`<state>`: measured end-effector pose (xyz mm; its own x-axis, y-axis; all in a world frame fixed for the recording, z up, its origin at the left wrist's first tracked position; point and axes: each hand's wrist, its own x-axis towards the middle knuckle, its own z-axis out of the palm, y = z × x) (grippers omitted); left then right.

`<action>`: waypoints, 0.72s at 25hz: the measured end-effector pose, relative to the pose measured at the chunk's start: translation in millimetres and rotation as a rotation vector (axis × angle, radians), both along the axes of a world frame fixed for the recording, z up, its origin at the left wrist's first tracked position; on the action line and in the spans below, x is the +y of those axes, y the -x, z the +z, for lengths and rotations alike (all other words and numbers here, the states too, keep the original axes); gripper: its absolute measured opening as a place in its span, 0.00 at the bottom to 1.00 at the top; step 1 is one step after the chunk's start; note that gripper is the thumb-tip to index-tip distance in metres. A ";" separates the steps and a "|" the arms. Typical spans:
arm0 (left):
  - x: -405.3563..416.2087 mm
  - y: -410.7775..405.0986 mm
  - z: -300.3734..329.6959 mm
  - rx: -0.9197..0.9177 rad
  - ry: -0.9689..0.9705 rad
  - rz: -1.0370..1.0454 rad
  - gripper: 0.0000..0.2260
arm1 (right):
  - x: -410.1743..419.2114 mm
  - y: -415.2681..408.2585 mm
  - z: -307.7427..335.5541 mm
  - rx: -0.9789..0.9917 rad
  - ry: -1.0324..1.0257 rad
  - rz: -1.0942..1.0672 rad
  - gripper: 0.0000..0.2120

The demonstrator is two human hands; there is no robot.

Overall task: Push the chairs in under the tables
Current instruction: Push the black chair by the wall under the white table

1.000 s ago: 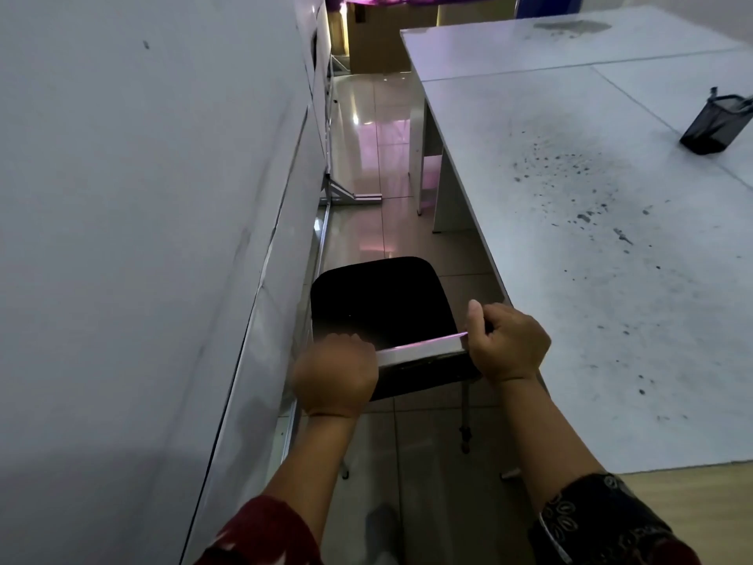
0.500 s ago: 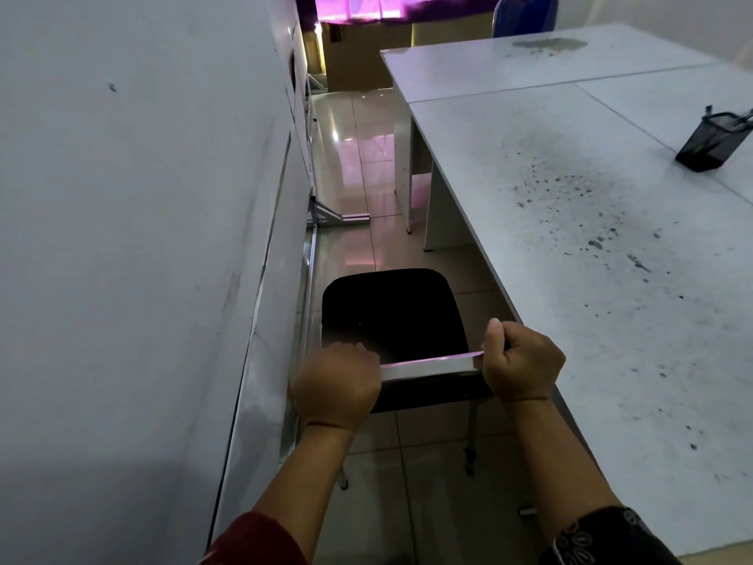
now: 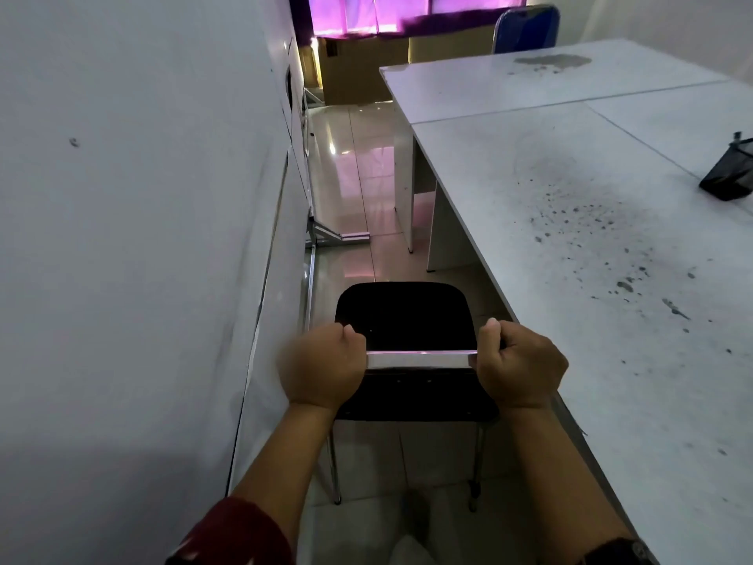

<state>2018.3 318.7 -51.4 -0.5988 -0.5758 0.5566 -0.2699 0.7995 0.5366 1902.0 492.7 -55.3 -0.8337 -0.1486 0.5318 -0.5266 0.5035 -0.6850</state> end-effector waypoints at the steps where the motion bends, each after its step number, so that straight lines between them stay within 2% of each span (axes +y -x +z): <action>1: -10.0 8.3 3.2 -0.003 0.001 -0.008 0.19 | -8.1 5.4 3.0 0.005 -0.009 -0.010 0.21; 10: -93.8 87.8 23.8 -0.006 0.049 -0.071 0.20 | -78.4 61.9 26.9 -0.089 -0.049 -0.016 0.21; 13: -115.5 106.2 24.8 0.001 0.080 -0.064 0.20 | -93.5 71.9 32.2 -0.095 -0.079 0.045 0.22; 16: -134.5 119.4 24.7 0.000 0.065 -0.084 0.21 | -100.9 76.9 39.7 -0.072 -0.228 0.175 0.27; 18: -145.4 123.4 22.4 0.001 0.037 -0.106 0.22 | -103.1 82.9 44.7 -0.121 -0.434 0.293 0.29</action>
